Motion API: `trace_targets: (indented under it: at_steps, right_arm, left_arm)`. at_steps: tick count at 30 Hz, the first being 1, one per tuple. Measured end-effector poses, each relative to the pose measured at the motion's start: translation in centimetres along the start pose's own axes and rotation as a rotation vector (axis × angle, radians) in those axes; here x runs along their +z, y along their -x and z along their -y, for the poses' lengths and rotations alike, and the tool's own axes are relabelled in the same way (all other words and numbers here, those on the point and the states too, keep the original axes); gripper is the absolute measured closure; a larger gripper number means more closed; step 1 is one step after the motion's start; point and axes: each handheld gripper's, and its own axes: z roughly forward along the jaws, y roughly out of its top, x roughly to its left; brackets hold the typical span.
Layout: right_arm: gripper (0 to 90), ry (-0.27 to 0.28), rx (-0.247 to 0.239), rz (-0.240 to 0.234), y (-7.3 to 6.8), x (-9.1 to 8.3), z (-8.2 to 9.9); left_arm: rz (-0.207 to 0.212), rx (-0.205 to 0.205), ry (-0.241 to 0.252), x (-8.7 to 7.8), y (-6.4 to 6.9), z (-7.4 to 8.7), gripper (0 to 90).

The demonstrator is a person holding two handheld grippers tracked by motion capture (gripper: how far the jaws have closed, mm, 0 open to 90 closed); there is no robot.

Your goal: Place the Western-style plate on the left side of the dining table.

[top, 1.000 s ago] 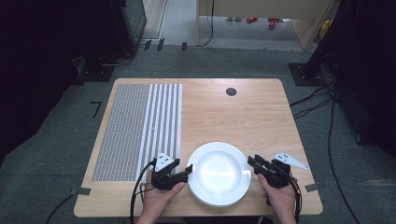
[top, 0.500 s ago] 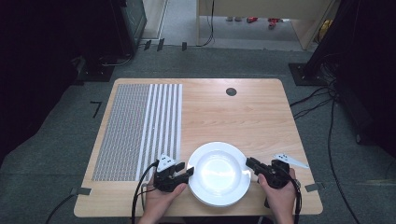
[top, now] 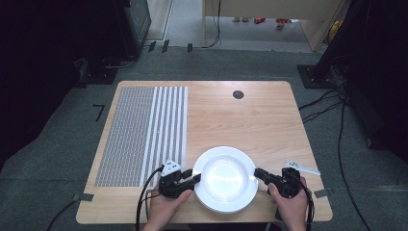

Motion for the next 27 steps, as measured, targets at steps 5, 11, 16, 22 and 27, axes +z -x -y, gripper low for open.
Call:
trace_targets:
  at_steps: [5,11,16,22,27]
  right_arm:
    - [81.0,-0.002,0.028,-0.021,0.24,-0.02,-0.02]
    - [80.8,0.018,0.036,-0.043,0.13,-0.19,-0.08]
    - [80.7,0.026,0.028,-0.04,0.06,-0.09,-0.06]
    - [79.8,0.02,0.069,-0.078,0.2,0.08,-0.07]
    - [78.3,0.013,0.081,-0.088,0.06,0.42,0.09]
  left_arm:
    - [-0.001,-0.001,0.001,0.01,-0.01,0.04,57.7]
    - [0.003,-0.007,-0.002,0.07,-0.11,0.11,57.7]
    - [-0.001,-0.005,0.0,0.08,-0.07,0.14,57.7]
    - [-0.01,0.0,-0.001,0.14,0.03,0.19,57.6]
    - [-0.01,-0.003,0.001,0.15,0.05,0.2,57.6]
